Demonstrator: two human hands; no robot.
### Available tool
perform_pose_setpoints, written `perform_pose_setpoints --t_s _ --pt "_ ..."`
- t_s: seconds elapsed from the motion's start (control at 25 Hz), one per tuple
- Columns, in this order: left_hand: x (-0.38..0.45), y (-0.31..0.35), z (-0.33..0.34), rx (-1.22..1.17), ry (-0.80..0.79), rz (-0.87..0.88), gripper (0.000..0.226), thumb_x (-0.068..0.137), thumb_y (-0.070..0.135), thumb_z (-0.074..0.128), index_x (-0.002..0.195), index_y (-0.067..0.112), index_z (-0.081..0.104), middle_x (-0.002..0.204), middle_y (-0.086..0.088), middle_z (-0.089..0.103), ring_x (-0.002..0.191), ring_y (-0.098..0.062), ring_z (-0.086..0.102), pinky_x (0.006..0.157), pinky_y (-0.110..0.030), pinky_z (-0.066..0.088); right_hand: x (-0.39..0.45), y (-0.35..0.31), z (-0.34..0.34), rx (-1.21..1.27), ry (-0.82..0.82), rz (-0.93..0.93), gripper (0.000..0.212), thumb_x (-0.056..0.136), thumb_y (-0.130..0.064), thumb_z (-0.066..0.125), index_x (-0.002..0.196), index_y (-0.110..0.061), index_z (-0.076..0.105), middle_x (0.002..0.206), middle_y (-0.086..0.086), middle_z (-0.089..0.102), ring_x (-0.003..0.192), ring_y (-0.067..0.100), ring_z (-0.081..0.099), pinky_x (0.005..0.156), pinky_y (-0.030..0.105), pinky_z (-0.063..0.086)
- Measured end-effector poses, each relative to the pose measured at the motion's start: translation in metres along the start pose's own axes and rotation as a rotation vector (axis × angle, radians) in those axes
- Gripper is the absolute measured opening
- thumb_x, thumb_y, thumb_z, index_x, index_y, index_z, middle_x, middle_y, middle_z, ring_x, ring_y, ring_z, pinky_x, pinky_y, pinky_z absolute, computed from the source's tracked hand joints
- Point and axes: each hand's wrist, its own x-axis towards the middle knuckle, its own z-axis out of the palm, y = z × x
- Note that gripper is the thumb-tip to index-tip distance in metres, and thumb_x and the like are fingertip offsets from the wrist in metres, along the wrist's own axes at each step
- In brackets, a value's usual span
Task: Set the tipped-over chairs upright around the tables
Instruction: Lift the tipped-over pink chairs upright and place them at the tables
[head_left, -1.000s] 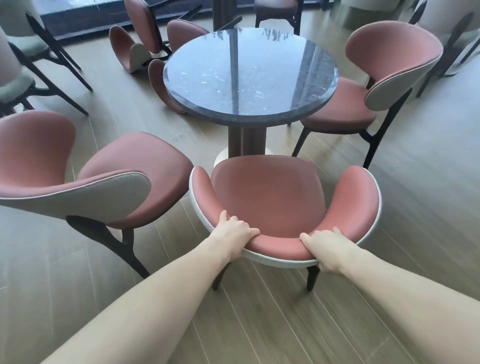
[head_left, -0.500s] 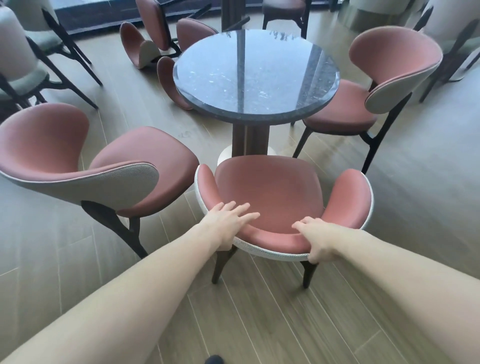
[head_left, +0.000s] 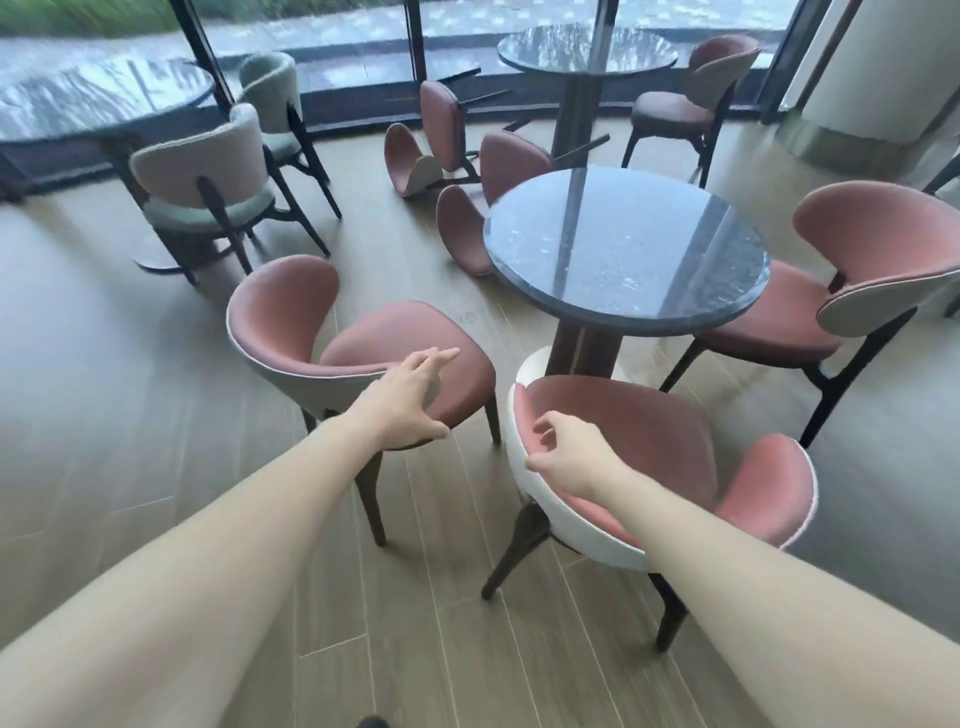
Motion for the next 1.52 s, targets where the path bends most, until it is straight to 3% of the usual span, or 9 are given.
perform_pose_setpoints --t_s 0.24,0.44,0.64,0.8,1.0,1.12,1.32,1.4,1.52 --pt "-0.029 -0.129 -0.085 -0.640 0.178 -0.170 0.099 0.073 0.017 0.086 0.153 0.036 0.029 0.156 0.004 0.035 0.135 -0.024 0.045 0.105 -0.033 0.041 0.035 -0.126 0.084 0.373 0.124 0.058 0.042 0.081 -0.019 0.070 0.121 -0.020 0.058 0.109 -0.002 0.060 0.086 0.011 0.060 0.059 0.018 0.043" --pt "-0.045 -0.241 -0.142 -0.673 0.183 -0.208 0.087 0.076 0.021 0.084 0.148 0.037 0.039 0.147 0.006 0.045 0.115 -0.017 0.060 0.092 -0.030 0.048 0.080 -0.226 0.144 0.759 0.147 0.241 0.043 0.082 -0.023 0.073 0.122 -0.015 0.058 0.115 0.006 0.065 0.109 0.025 0.064 0.093 0.040 0.052" --pt "-0.027 -0.322 -0.157 -0.668 0.136 -0.266 0.060 0.081 0.020 0.081 0.134 0.028 0.055 0.132 0.004 0.057 0.112 -0.015 0.063 0.101 -0.032 0.048 0.121 -0.289 0.190 1.036 0.078 0.471 0.039 0.090 -0.027 0.068 0.124 -0.013 0.054 0.097 0.003 0.060 0.092 0.024 0.065 0.080 0.042 0.055" --pt "0.028 -0.370 -0.164 -0.641 0.092 -0.286 0.020 0.087 0.023 0.073 0.107 0.023 0.070 0.109 0.005 0.072 0.100 -0.011 0.069 0.082 -0.026 0.050 0.179 -0.314 0.200 1.240 0.050 0.625 0.036 0.093 -0.027 0.063 0.123 -0.009 0.053 0.119 0.010 0.059 0.095 0.026 0.066 0.075 0.044 0.057" --pt "0.107 -0.403 -0.172 -0.936 0.080 -0.460 0.013 0.097 0.023 0.060 0.092 0.017 0.071 0.086 0.002 0.077 0.075 -0.013 0.073 0.074 -0.030 0.053 0.254 -0.338 0.208 1.744 0.032 0.783 0.034 0.095 -0.022 0.061 0.119 -0.004 0.045 0.099 0.015 0.055 0.078 0.028 0.064 0.074 0.045 0.058" --pt "0.149 -0.430 -0.176 -0.929 0.052 -0.475 0.015 0.097 0.023 0.060 0.092 0.014 0.071 0.083 0.002 0.077 0.071 -0.012 0.072 0.071 -0.029 0.052 0.288 -0.342 0.221 1.116 0.129 0.651 0.031 0.089 -0.023 0.067 0.112 -0.007 0.052 0.101 0.009 0.061 0.081 0.022 0.062 0.076 0.036 0.052" --pt "0.222 -0.473 -0.188 -0.845 0.013 -0.511 0.013 0.096 0.022 0.060 0.091 0.015 0.069 0.087 0.000 0.075 0.075 -0.016 0.070 0.067 -0.029 0.048 0.314 -0.337 0.242 0.052 0.114 0.372 0.042 0.085 -0.030 0.061 0.125 -0.027 0.050 0.128 0.000 0.047 0.118 0.021 0.045 0.094 0.035 0.043" --pt "0.257 -0.487 -0.190 -0.736 -0.015 -0.468 0.012 0.095 0.022 0.061 0.092 0.017 0.070 0.093 -0.001 0.074 0.082 -0.018 0.069 0.069 -0.030 0.047 0.328 -0.327 0.255 -0.172 0.147 0.387 0.063 0.085 -0.035 0.065 0.142 -0.032 0.038 0.149 0.003 0.032 0.137 0.023 0.031 0.107 0.040 0.036" --pt "0.317 -0.515 -0.189 -0.485 -0.046 -0.358 0.007 0.090 0.023 0.065 0.091 0.024 0.072 0.098 0.002 0.071 0.093 -0.020 0.065 0.071 -0.029 0.047 0.348 -0.320 0.269 -0.088 0.220 0.736 0.094 0.081 -0.046 0.072 0.153 -0.027 0.014 0.160 0.013 0.001 0.148 0.035 0.009 0.112 0.055 0.031"
